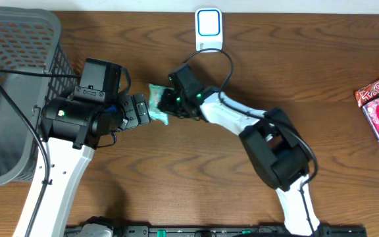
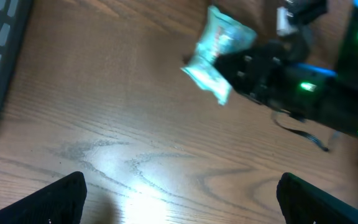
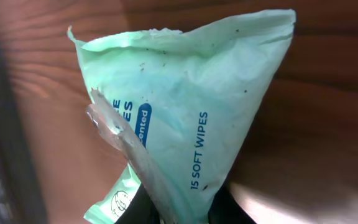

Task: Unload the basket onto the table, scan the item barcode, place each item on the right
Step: 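Grasp the green wipes pack with the right gripper and lift it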

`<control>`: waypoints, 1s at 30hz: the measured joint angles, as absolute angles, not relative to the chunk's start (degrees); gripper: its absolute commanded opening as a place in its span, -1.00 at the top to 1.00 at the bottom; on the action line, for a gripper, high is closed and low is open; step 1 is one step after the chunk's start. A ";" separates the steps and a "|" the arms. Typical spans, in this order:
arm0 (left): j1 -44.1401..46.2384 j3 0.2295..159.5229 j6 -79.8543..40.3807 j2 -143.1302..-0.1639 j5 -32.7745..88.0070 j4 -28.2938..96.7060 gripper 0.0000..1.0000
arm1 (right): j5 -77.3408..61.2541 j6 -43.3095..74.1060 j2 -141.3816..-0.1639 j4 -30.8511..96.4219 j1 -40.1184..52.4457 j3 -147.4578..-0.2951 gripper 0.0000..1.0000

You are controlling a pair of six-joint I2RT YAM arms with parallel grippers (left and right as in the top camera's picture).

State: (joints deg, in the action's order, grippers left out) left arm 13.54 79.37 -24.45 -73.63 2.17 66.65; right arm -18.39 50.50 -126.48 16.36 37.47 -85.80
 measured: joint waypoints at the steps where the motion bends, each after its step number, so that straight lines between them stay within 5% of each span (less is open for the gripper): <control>1: 13.54 79.37 -24.45 -73.63 2.20 66.65 -0.96 | -16.29 48.80 -124.97 19.70 36.77 -85.49 0.97; 9: 13.54 79.37 -24.45 -73.63 2.17 66.67 -0.96 | 23.66 36.99 -112.73 54.74 34.11 -84.40 0.98; 13: 13.54 79.37 -24.45 -73.63 2.17 66.65 -0.96 | 38.74 38.37 -114.30 61.58 34.06 -84.27 0.98; 19: 13.54 79.37 -24.45 -73.63 2.17 66.67 -0.96 | 46.33 40.14 -122.30 61.23 33.93 -84.25 0.92; 24: 13.54 79.37 -24.45 -73.63 2.17 66.65 -0.96 | 49.58 40.58 -126.19 61.34 34.63 -84.25 0.46; 30: 13.54 79.37 -24.45 -73.63 2.17 66.65 -0.96 | 45.43 40.99 -126.74 62.83 37.04 -86.76 0.27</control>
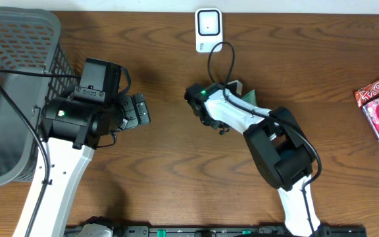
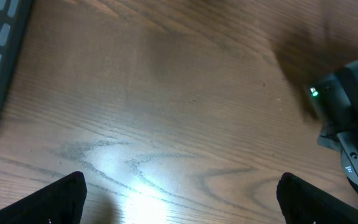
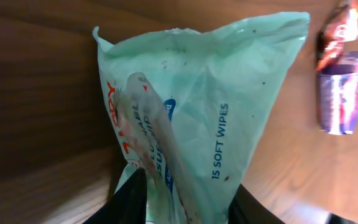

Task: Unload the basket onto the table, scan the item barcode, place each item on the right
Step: 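Grasp the green wipes pack with the right gripper and lift it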

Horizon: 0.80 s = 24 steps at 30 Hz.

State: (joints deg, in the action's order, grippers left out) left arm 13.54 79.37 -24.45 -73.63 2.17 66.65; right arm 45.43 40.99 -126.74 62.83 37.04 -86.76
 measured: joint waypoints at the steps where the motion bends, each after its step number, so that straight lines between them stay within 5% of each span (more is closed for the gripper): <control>1: 13.54 79.37 -24.45 -73.63 2.17 66.65 -0.96 | 44.25 41.04 -127.02 64.29 37.41 -88.60 0.24; 4: 13.54 79.37 -24.45 -73.63 2.17 66.65 -0.96 | 42.81 41.01 -127.13 68.69 37.85 -94.28 0.17; 5: 13.54 79.37 -24.45 -73.63 2.17 66.67 -0.96 | 42.74 40.91 -127.13 69.84 37.71 -96.88 -0.15; 7: 13.54 79.37 -24.45 -73.63 2.17 66.65 -0.96 | 42.54 40.36 -127.13 71.50 37.56 -100.16 -0.43; 13: 13.54 79.37 -24.45 -73.63 2.17 66.65 -0.96 | 40.07 39.00 -127.13 75.77 36.05 -102.50 -0.60; 15: 13.54 79.37 -24.45 -73.63 2.17 66.65 -0.96 | 38.13 38.26 -127.13 76.42 34.39 -102.50 -0.79; 20: 13.54 79.37 -24.45 -73.63 2.17 66.65 -0.96 | 28.45 33.98 -127.13 75.53 24.67 -102.50 -0.88; 24: 13.54 79.37 -24.45 -73.63 2.17 66.65 -0.96 | 7.92 22.13 -127.13 72.07 12.91 -102.50 -0.89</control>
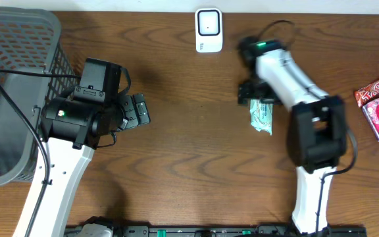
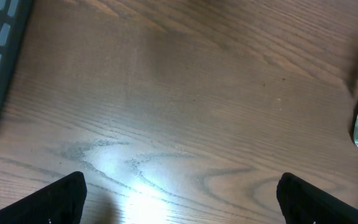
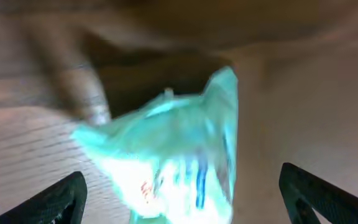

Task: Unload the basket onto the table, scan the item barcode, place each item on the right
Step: 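Grasp the green wipes pack with the right gripper and lift it, then raise the green wipes pack up under the scanner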

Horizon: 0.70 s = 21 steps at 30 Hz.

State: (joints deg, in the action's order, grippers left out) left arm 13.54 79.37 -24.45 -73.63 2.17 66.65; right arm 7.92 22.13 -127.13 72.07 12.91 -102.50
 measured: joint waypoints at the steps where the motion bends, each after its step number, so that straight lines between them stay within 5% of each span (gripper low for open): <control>1: 13.54 79.37 -24.45 -73.63 2.17 66.67 -0.96 | 5.28 20.99 -127.13 71.94 11.60 -102.50 -0.88; 9: 13.54 79.37 -24.45 -73.63 2.17 66.65 -0.96 | -28.01 1.58 -127.13 72.38 -4.36 -100.99 -0.40; 13: 13.54 79.37 -24.45 -73.63 2.17 66.65 -0.96 | -33.08 -0.86 -127.13 69.34 -5.32 -94.37 -0.41; 16: 13.54 79.37 -24.45 -73.63 2.17 66.65 -0.96 | -37.23 -1.06 -126.61 64.42 -4.69 -87.96 -0.22; 21: 13.54 79.37 -24.45 -73.63 2.17 66.65 -0.96 | -44.03 0.95 -125.62 59.33 -3.55 -84.05 -0.29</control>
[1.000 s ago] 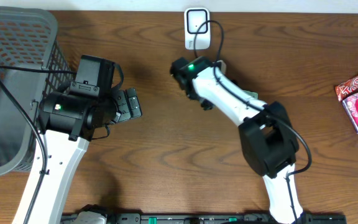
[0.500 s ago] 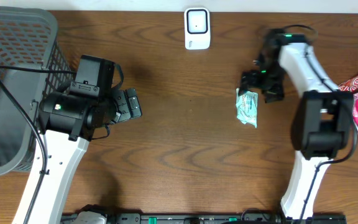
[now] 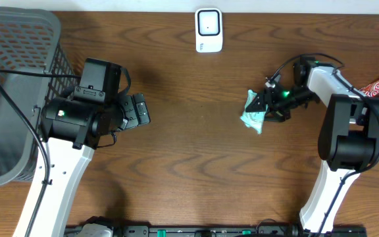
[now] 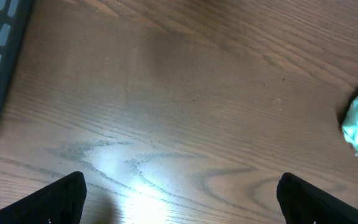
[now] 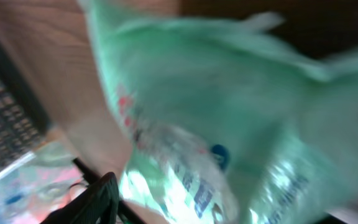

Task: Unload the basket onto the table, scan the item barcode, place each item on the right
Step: 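Raise the green wipes pack up under the scanner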

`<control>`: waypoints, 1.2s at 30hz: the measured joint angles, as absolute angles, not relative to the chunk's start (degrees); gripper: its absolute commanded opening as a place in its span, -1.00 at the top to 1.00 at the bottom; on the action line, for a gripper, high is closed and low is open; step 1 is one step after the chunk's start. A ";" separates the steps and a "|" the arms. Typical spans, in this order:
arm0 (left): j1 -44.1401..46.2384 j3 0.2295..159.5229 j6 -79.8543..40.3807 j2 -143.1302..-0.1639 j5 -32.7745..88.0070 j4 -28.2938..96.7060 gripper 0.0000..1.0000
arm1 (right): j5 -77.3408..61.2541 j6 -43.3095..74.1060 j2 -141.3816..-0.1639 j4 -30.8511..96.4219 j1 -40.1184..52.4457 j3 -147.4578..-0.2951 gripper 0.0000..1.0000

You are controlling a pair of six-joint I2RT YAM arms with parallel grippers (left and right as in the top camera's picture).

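Note:
The pale green pack of soft wipes (image 3: 251, 113) is right of the table's middle, bunched up against the tip of my right gripper (image 3: 267, 104), which reaches at it from the right. In the right wrist view the blurred pack (image 5: 216, 112) fills the space between the jaws. One finger (image 5: 101, 199) shows at lower left and the other is hidden behind the pack. The white scanner (image 3: 208, 29) stands at the back edge. My left gripper (image 3: 142, 108) hangs open over bare wood (image 4: 179, 202), with the pack at that view's right edge.
A dark mesh basket (image 3: 18, 26) takes up the far left of the table. Two snack packets lie at the right edge. The right arm's cable loops above its wrist.
The right gripper was left of the arm with wide jaws above the flat pack. Now it reaches in from the right with narrower jaws on the bunched pack, which has shifted slightly left.
First the right gripper held the pack close to the left gripper, left of centre. Then it held the pack below the scanner. Later its jaws stood wide and the pack lay flat right of centre. Now it grips the pack again from the right. The left arm stayed still.

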State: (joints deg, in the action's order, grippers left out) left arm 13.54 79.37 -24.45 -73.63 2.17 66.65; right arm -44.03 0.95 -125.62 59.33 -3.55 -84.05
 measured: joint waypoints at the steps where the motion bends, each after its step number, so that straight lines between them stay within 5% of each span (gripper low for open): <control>1: 13.54 79.37 -24.45 -73.63 2.17 66.67 -0.96 | -45.19 1.06 -125.62 58.83 -3.27 -83.83 -0.30; 5: 13.54 79.37 -24.45 -73.63 2.17 66.65 -0.96 | -49.15 2.48 -126.17 54.83 -0.82 -83.74 -0.28; 9: 13.54 79.37 -24.45 -73.63 2.17 66.67 -0.96 | -47.90 6.02 -126.50 54.94 3.20 -86.35 -0.61; 17: 13.54 79.37 -24.45 -73.63 2.17 66.67 -0.96 | -40.40 7.68 -126.82 64.07 2.55 -96.73 -0.66; 22: 13.54 79.37 -24.45 -73.63 2.17 66.65 -0.96 | -35.97 7.09 -126.87 65.10 0.62 -96.55 -0.28; 36: 13.54 79.37 -24.45 -73.63 2.17 66.65 -0.96 | -40.34 13.30 -125.32 42.44 1.83 -84.90 0.01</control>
